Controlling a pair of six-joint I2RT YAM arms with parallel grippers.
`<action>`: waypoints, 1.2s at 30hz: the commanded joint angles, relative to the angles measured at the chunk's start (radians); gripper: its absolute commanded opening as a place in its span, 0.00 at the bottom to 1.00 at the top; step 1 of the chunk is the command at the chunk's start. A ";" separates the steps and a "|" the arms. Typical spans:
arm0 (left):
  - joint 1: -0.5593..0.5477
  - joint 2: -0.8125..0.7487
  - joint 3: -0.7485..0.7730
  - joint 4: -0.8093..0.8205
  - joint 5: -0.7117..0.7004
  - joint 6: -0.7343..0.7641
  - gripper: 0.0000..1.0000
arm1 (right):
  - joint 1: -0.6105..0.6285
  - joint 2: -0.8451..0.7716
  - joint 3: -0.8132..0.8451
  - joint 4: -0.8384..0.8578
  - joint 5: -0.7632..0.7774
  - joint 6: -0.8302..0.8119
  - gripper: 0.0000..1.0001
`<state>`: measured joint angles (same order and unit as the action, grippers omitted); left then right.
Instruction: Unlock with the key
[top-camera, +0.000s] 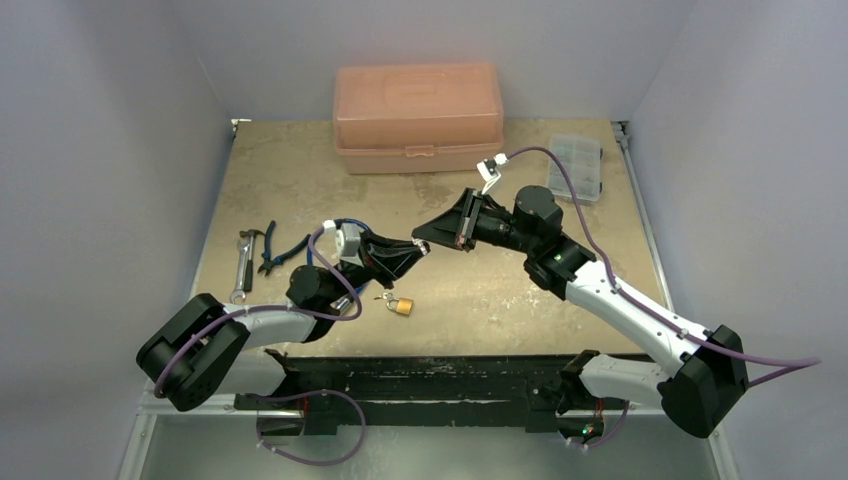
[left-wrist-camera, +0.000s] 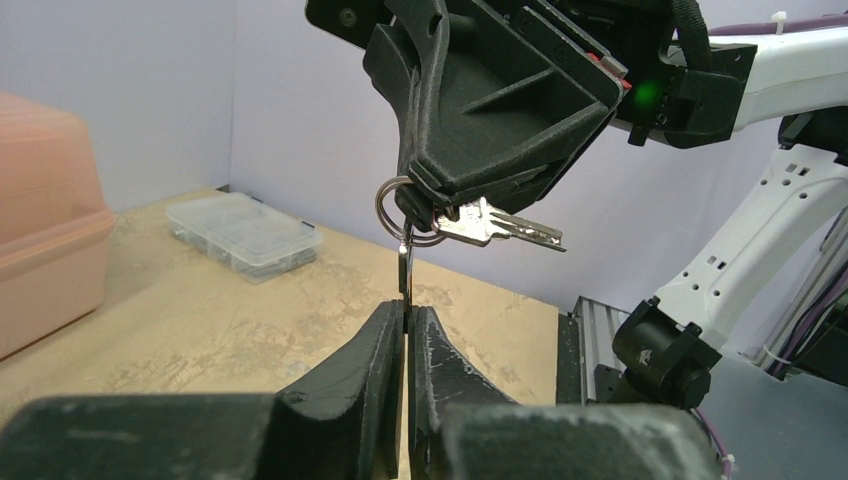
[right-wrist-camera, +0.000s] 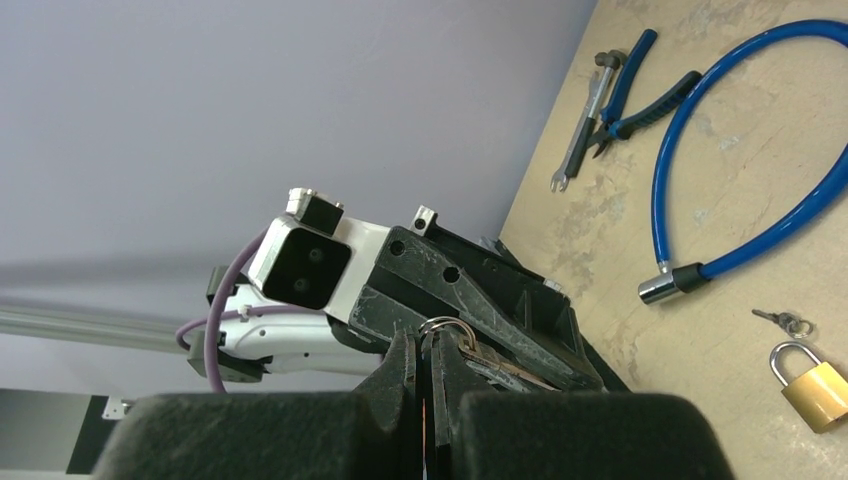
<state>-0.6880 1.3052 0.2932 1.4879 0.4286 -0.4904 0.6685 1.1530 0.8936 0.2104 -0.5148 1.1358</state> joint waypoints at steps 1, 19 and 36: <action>-0.004 -0.015 -0.002 0.290 -0.007 -0.013 0.00 | -0.001 -0.007 -0.007 0.037 0.009 -0.009 0.00; -0.004 -0.351 0.306 -1.174 -0.077 -0.024 0.00 | -0.003 -0.053 0.002 -0.170 0.050 -0.378 0.00; -0.004 -0.348 0.608 -1.861 -0.095 0.219 0.00 | -0.003 -0.138 -0.019 -0.385 0.179 -0.631 0.31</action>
<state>-0.6968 0.9684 0.8730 -0.2806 0.3500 -0.3367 0.6720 1.0435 0.8864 -0.1234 -0.3931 0.5816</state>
